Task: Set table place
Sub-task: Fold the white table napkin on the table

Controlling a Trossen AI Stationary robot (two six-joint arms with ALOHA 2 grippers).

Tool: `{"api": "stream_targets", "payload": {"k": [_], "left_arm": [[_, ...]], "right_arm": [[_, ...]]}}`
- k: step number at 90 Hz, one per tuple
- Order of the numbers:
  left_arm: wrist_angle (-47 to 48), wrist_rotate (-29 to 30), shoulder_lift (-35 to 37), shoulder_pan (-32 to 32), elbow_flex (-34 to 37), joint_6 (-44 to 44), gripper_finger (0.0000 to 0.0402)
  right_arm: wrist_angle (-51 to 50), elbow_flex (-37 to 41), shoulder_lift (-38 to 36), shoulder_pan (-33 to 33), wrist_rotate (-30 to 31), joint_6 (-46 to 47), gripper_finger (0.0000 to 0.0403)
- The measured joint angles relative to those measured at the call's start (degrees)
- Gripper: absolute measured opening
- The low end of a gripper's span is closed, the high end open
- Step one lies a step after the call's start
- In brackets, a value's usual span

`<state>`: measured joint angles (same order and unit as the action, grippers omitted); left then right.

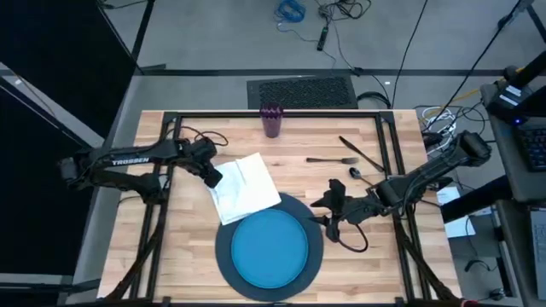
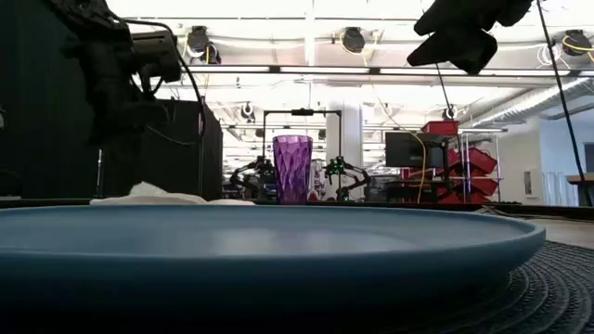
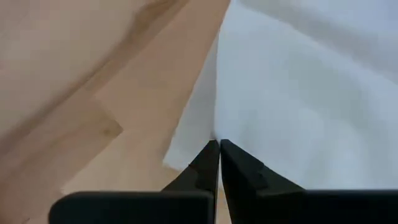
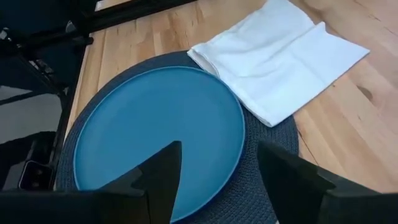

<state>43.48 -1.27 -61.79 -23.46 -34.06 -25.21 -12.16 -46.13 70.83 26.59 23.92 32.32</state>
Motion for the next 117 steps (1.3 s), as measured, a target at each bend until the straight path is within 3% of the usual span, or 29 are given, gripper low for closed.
{"api": "stream_targets", "payload": {"k": [21,38,52,117], "left_arm": [[7.3,-0.2,2.5,0.0,0.0,-1.4,0.0000],[7.3,4.2,3.3,-0.1,0.0,-1.4,0.0000],[7.9,4.4,2.7,-0.1,0.0,-1.3,0.0000],[10.0,-0.4,-4.1,-0.1,0.0,-4.4,0.0000]], "right_arm": [[0.0,0.0,0.0,0.0,0.0,0.0,0.0196],[0.1,0.0,0.0,0.0,0.0,0.0,0.0196],[0.5,0.0,0.0,0.0,0.0,0.0,0.0196],[0.4,0.0,0.0,0.0,0.0,0.0,0.0196]]}}
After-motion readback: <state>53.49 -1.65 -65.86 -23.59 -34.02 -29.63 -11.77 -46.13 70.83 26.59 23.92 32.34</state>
